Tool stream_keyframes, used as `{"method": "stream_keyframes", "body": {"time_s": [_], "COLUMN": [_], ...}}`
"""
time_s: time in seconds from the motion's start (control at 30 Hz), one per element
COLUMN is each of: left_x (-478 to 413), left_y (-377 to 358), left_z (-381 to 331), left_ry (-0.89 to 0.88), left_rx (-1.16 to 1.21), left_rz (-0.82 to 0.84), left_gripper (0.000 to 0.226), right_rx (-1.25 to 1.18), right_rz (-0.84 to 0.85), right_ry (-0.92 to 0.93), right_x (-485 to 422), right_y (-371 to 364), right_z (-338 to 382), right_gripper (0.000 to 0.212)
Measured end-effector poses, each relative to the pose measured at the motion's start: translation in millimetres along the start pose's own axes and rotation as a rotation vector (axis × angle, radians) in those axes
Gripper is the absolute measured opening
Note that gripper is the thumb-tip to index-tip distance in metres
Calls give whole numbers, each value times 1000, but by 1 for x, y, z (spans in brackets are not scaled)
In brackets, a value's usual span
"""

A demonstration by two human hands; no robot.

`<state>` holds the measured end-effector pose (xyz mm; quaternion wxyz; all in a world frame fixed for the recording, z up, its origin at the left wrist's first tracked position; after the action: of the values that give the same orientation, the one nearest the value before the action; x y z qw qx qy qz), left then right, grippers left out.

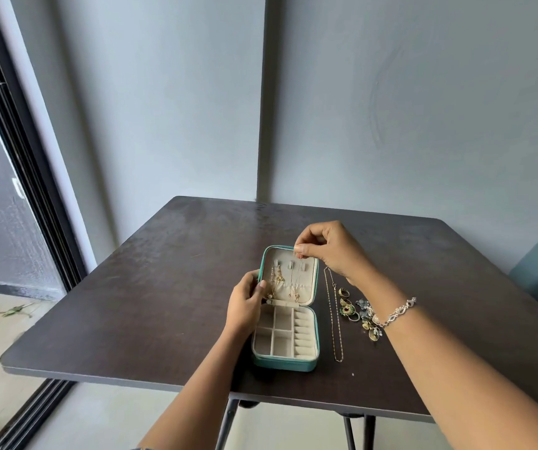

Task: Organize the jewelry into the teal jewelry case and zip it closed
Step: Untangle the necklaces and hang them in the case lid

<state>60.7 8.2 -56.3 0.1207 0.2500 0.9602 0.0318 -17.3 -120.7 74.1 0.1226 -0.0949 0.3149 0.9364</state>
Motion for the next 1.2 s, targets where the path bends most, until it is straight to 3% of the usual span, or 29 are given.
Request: {"method": "stream_keyframes", "body": {"time_s": [0.47,0.77,0.93,1.2], "left_x": [0,-3,-2,-2], "left_y": [0,0,-1,-1], "left_z": [7,10,5,6], "left_ry": [-22,-20,-41,-35], "left_rx": [-43,-42,-66,-76], "left_rz": [-4,-3,-7,-4], "left_gripper": [19,19,18,19], "right_rx": [378,480,348,-111], "right_rz": [-108,-231,-288,-94], "right_ry": [-52,72,134,1], "right_x": [-16,-18,-18,-21], "right_y": [-16,-23,-20,-9], "right_z": [-23,-38,-27,-12], "right_gripper": [2,2,3,19]}}
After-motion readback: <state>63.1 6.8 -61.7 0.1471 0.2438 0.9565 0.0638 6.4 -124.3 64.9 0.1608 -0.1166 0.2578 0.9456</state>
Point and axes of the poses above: each hand's wrist, its own x-axis away from the middle knuckle, its own y-axis out of the back of the hand, z = x × y, the point moved 4 cm from there along -x, towards the middle knuckle, and after that the axes turned 6 degrees about z, right-handed, at the moved point
